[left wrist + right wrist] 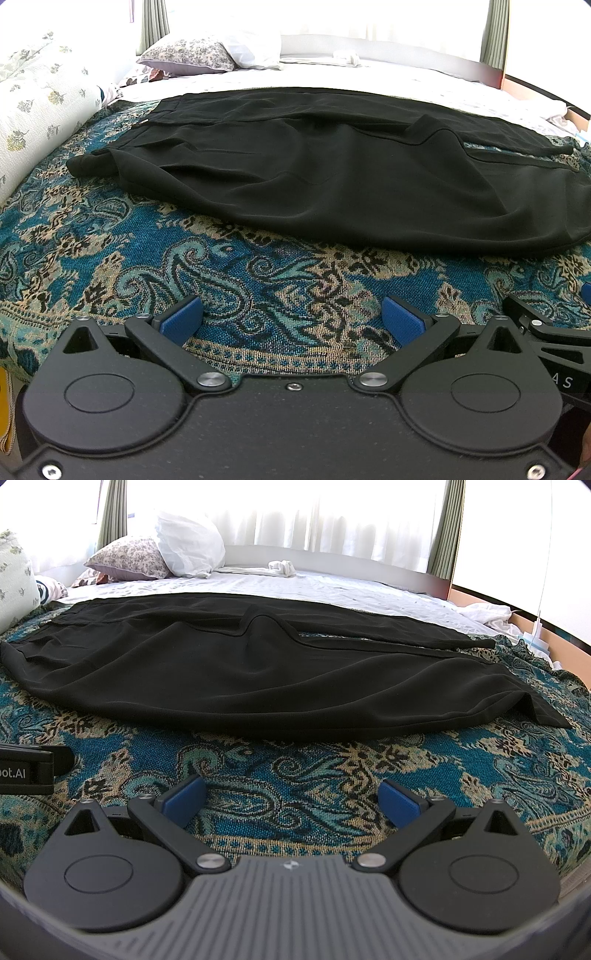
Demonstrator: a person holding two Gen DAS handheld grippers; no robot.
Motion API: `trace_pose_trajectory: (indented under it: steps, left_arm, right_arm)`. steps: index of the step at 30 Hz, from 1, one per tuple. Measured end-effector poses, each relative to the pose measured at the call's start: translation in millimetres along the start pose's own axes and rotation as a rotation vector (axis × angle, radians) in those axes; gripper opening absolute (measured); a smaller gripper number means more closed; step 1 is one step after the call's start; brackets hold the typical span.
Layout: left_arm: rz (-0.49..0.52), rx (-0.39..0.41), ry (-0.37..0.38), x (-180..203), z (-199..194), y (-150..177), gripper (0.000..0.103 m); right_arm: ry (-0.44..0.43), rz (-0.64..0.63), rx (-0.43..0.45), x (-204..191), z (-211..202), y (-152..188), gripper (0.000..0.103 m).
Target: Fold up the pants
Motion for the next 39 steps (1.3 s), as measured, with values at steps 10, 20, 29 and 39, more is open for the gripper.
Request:
trace_pose_trajectory:
  steps: [10, 20, 29, 39]
  left_arm:
    - [0.000, -0.001, 0.000, 0.3, -0.1, 0.0, 0.103]
    - [0.000, 0.000, 0.000, 0.1, -0.1, 0.0, 0.103]
    - [0.001, 0.000, -0.001, 0.2, -0.1, -0.1, 0.103]
    - [-0.011, 0.023, -0.005, 1.1, -1.0, 1.8, 0.103]
  right_arm:
    - [0.000, 0.000, 0.001, -0.1, 0.1, 0.1, 0.103]
    - [0.001, 0.000, 0.002, -0.6, 0.0, 0.6, 0.103]
    - [0.001, 0.000, 0.003, -0.8, -0.1, 1.0, 0.103]
    - [-0.013, 0.037, 0.062, 3.9, -3.2, 5.9, 0.103]
Point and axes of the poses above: each gripper's, at about its wrist camera, not at the fingertips, and z roughly the way its jaws point, x to its right, y to its underside, the point moved 1 cm from there along z, roughly the way its jaws point, and after that the axes turned 15 degrees about -x, right-handed, at the moved point
